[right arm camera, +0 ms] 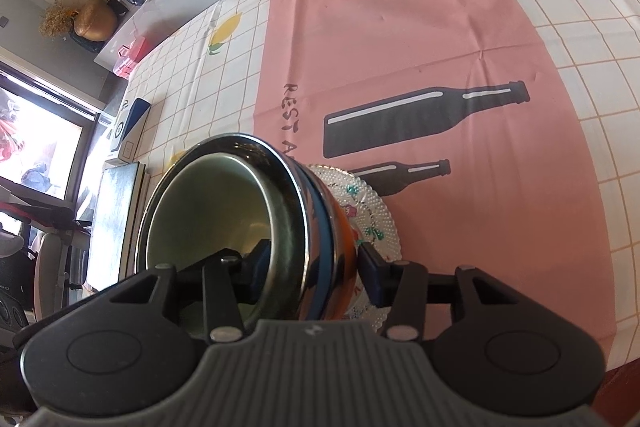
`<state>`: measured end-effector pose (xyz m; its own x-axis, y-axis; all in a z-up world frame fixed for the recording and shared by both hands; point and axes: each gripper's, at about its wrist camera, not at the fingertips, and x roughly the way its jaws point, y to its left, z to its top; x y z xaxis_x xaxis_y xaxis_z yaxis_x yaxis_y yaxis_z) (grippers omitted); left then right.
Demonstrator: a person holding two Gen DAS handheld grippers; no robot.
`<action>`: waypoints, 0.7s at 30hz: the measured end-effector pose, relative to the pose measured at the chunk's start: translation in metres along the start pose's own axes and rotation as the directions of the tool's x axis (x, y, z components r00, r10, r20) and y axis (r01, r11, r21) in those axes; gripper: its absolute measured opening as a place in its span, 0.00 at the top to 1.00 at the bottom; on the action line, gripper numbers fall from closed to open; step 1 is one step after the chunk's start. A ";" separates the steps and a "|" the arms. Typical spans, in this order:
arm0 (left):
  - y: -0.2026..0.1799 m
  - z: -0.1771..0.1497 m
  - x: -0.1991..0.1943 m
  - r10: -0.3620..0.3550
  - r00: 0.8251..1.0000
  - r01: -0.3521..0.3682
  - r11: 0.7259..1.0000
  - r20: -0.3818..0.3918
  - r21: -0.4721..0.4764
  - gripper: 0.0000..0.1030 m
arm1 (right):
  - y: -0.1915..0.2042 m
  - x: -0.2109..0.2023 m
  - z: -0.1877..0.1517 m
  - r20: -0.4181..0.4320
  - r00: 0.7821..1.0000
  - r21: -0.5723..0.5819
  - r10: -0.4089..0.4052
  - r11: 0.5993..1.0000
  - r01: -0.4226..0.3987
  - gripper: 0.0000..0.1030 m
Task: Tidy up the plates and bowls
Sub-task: 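Open both tools to release the nested bowls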
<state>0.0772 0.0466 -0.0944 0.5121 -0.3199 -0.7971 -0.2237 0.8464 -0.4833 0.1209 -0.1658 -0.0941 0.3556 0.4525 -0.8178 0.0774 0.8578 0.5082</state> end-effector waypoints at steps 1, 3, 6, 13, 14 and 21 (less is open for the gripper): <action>-0.002 0.000 -0.003 0.008 1.000 -0.008 1.000 0.015 0.011 0.42 | 0.001 -0.002 0.000 0.008 1.000 -0.005 0.000 1.000 0.000 0.54; -0.005 0.001 -0.006 0.018 0.999 -0.019 0.999 0.032 0.031 0.37 | 0.003 -0.006 0.002 0.026 1.000 -0.020 -0.003 1.000 0.004 0.50; -0.010 0.000 -0.011 0.028 0.999 -0.030 0.997 0.045 0.064 0.36 | 0.008 -0.013 0.003 0.052 0.998 -0.053 -0.024 0.998 0.027 0.42; -0.034 -0.006 -0.042 0.061 0.981 -0.100 0.971 0.184 0.215 0.29 | 0.017 -0.034 -0.001 0.133 0.989 -0.122 -0.070 0.989 0.086 0.36; -0.037 -0.007 -0.046 0.062 0.978 -0.111 0.965 0.201 0.239 0.29 | 0.018 -0.039 -0.002 0.149 0.986 -0.133 -0.073 0.987 0.093 0.35; -0.062 -0.026 -0.084 0.040 0.930 -0.199 0.892 0.366 0.407 0.29 | 0.035 -0.083 -0.016 0.324 0.940 -0.274 -0.107 0.940 0.201 0.31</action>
<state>0.0260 0.0097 -0.0068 0.7708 -0.1075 -0.6279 0.0361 0.9914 -0.1254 0.0793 -0.1698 -0.0128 0.6276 0.2547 -0.7357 -0.1108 0.9646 0.2395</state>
